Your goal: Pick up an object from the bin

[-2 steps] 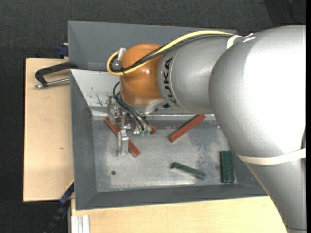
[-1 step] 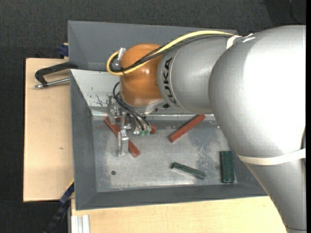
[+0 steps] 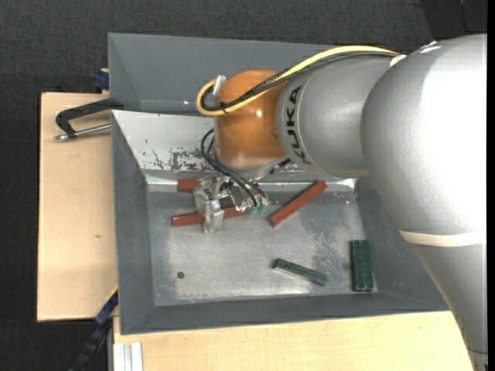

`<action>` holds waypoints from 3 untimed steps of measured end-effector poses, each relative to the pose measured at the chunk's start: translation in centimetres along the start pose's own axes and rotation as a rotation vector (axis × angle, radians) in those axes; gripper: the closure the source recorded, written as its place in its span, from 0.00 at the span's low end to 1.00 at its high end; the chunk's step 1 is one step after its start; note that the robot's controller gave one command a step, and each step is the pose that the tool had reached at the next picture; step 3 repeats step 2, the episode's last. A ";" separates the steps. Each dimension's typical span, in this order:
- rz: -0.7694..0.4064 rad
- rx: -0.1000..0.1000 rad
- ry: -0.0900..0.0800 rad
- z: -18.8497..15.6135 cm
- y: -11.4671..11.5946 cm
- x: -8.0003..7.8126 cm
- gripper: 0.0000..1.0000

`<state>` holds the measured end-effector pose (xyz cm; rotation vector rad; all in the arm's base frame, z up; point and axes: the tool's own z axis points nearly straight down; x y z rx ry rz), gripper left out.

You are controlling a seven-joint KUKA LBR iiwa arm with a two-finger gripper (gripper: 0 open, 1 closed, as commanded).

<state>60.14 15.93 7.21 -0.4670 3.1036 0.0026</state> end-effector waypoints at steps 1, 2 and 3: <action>0.000 0.000 0.000 0.0 0.0 0.0 1.00; -0.048 0.001 -0.004 -14.1 -1.5 0.1 1.00; -0.048 0.001 -0.004 -14.1 -1.5 0.1 1.00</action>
Offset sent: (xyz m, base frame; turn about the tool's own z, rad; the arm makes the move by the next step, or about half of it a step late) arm 0.0009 -0.0157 0.1386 -0.0493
